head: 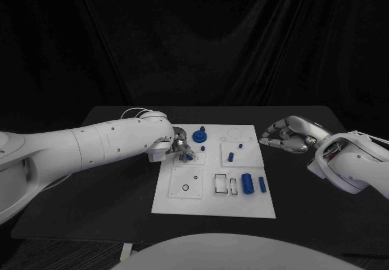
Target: Assemble the parts on the task board
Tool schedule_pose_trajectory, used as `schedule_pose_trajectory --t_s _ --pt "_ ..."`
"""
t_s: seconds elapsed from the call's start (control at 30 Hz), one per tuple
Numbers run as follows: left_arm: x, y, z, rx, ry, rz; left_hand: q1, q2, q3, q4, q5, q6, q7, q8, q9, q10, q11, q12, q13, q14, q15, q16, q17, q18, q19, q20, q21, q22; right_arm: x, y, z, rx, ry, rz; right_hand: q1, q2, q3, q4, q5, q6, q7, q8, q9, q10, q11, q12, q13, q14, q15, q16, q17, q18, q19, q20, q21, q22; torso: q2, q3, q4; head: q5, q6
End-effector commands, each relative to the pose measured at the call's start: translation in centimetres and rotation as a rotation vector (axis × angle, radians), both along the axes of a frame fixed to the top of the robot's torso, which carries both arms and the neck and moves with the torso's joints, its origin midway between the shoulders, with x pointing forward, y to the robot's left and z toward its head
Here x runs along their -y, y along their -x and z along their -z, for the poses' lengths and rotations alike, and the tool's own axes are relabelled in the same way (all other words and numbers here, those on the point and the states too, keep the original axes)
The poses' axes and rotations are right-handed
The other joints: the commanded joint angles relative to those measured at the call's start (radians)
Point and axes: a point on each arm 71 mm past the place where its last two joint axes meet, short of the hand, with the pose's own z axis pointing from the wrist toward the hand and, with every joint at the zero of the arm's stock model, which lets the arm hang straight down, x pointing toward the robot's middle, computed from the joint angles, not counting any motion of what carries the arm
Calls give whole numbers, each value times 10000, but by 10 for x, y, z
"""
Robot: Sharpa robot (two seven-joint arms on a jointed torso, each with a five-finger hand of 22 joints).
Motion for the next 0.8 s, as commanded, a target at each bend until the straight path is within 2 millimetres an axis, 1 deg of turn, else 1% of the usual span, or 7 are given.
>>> schedule_pose_trajectory --t_s 0.03,0.3,0.53,0.63,0.67,0.77,0.8 --pt "4 1 1 -55 213 121 -11 123 461 -392 -36 -70 -1 3 15 1013 -24 35 2635 1021 38 26 2628 79 598 -5 -46 2425 1 0 2 -129 87 116 79 -9 -1 -54 8 71 -20 47 -16 1030 69 13 2630 995 83 -58 2513 198 26 78 -70 1840 4 -3 -4 -19 -1" --pt "5 2 2 -147 158 183 -11 131 463 -391 -75 -74 2 -2 20 1013 -21 35 2635 1021 40 26 2628 80 595 -3 -50 2423 2 1 3 -171 108 130 88 -4 1 -54 19 70 -18 46 -20 1030 72 13 2630 991 84 -71 2501 201 20 78 -87 1835 -5 -1 -5 -6 -1" --pt "5 2 3 -228 81 191 -22 126 450 -390 -204 -84 10 -14 35 1013 -11 35 2635 1021 48 26 2628 90 566 5 -80 2410 2 1 3 -203 122 129 88 -4 1 -54 19 70 -18 46 -20 1030 72 13 2630 991 84 -71 2501 201 20 78 -87 1835 -1 0 -3 2 -1" --pt "5 2 3 -273 52 210 -54 125 407 -366 -444 -94 16 -36 55 1013 -2 35 2635 1021 59 26 2628 93 558 17 -94 2407 2 1 4 -216 128 133 88 -4 1 -54 19 70 -18 46 -20 1030 72 13 2630 991 84 -71 2501 201 20 78 -87 1835 -1 2 -1 -1 -1" --pt "5 3 3 -289 44 220 -111 130 334 -305 -831 -99 12 -61 68 1013 3 35 2635 1021 64 26 2628 96 547 31 -109 2403 2 1 4 -220 130 133 88 -4 1 -54 19 70 -18 46 -20 1030 72 13 2630 991 84 -71 2501 201 20 78 -87 1835 0 1 -3 5 -1" --pt "5 3 4 -319 32 241 -227 134 187 -168 -1256 -84 18 -93 79 1013 10 35 2635 1021 76 26 2628 99 540 40 -123 2401 2 1 4 -234 136 129 97 -2 2 -56 28 68 -17 45 -23 1030 73 13 2630 989 86 -78 2494 205 14 79 -103 1830 -1 1 -3 15 -1" --pt "5 3 4 -328 28 248 -303 123 95 -92 -1323 -69 24 -99 81 1013 16 35 2635 1021 81 26 2628 99 542 41 -124 2403 1 1 4 -241 138 126 97 -2 2 -56 28 68 -17 45 -23 1030 73 13 2630 989 86 -78 2494 205 14 79 -103 1830 -3 -1 -4 12 -1"
